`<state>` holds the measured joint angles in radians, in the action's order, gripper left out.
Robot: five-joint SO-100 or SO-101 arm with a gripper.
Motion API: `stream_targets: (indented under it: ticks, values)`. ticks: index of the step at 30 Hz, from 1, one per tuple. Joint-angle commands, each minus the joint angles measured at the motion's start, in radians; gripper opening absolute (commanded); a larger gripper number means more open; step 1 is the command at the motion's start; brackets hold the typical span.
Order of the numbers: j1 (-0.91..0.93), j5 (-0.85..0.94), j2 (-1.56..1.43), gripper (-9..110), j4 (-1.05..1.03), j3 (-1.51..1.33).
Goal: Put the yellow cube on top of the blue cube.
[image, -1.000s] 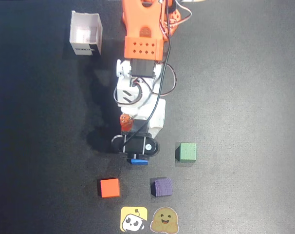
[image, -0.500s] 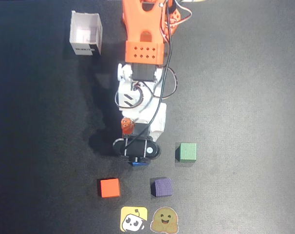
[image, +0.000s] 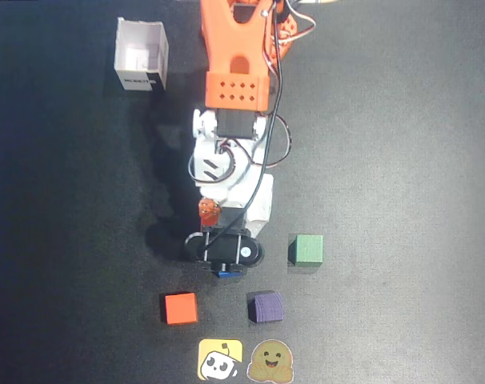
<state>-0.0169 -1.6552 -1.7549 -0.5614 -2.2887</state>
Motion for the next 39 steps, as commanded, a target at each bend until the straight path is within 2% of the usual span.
stream_targets:
  ticks: [1, 26, 39]
  values:
    - [-0.009, -0.009, 0.006, 9, -0.005, 0.054]
    - [-0.018, -0.041, -0.003, 12, 0.017, 0.063]
    - [-0.018, -0.038, -0.008, 12, -0.06, 0.123]
